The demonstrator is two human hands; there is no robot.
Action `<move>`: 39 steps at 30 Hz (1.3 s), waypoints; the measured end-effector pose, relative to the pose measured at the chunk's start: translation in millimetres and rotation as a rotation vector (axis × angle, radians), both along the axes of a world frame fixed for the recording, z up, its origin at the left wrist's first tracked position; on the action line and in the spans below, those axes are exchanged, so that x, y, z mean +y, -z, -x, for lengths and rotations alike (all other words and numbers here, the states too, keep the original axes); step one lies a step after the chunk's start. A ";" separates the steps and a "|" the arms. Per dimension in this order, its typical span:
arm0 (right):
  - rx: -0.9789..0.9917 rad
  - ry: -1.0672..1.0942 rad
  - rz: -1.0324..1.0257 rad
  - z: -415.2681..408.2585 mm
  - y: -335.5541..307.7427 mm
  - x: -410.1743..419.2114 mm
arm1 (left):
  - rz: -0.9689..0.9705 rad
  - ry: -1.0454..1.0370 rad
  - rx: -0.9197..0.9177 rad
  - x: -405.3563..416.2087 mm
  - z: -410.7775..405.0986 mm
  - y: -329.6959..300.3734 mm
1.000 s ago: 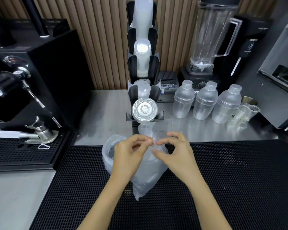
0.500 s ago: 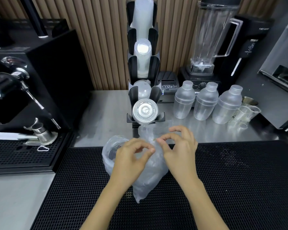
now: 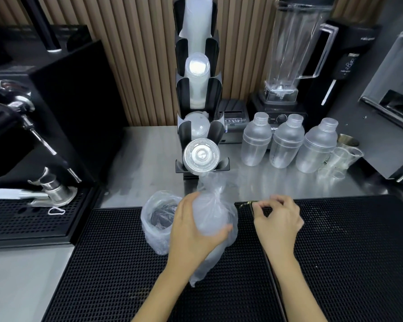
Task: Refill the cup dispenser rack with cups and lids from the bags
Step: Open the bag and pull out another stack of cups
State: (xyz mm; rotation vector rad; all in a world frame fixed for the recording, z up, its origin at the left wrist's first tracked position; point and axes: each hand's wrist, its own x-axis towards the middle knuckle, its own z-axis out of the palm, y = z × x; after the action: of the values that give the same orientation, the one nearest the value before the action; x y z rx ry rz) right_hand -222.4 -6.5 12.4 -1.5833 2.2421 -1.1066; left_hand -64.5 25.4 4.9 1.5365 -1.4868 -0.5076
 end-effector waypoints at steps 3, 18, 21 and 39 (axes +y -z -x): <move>0.039 -0.042 -0.260 -1.0 26.1 3.3 | -0.078 -0.043 0.114 4.5 -0.3 9.0; -0.880 -0.396 -0.344 -4.5 -2.2 -73.2 | -0.351 0.228 0.352 4.2 -40.0 15.5; -0.902 -0.497 -0.436 -14.2 -2.3 -79.1 | -0.278 0.247 0.317 0.1 -33.2 -15.4; -0.542 -1.146 0.038 -28.9 -124.2 -17.5 | 0.739 0.556 -0.960 -73.4 -49.1 -171.8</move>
State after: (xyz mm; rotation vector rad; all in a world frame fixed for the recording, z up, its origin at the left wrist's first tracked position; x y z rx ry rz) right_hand -193.5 -23.9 136.6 -1.8276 0.7234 -0.9857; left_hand -15.4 -48.0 176.7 0.7343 -2.4704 0.5578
